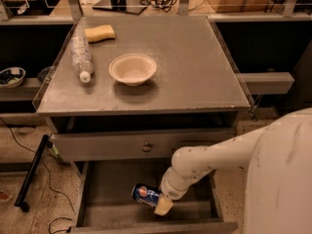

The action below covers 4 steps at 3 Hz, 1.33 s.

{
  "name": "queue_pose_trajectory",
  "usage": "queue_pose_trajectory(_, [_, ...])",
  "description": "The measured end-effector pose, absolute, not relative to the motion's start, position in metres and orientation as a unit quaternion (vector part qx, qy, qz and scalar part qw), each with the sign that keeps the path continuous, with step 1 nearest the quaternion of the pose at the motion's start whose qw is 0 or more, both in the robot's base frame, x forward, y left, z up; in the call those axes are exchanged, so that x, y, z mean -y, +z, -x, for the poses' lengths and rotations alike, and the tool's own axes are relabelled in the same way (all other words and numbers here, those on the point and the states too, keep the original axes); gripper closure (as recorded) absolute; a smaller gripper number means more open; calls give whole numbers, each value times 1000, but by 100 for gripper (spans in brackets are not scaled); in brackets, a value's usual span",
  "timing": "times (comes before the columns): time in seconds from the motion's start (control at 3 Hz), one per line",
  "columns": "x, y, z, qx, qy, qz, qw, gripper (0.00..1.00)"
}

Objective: Place pepsi can into middle drawer

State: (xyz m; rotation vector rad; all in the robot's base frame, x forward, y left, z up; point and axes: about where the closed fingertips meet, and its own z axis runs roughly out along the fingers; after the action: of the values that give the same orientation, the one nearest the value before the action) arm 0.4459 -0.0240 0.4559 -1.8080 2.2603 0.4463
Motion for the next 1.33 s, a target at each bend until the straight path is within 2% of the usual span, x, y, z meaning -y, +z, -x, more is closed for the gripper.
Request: queue_pose_trajectory(1.33, [7, 369, -459, -779, 168, 600, 63, 100])
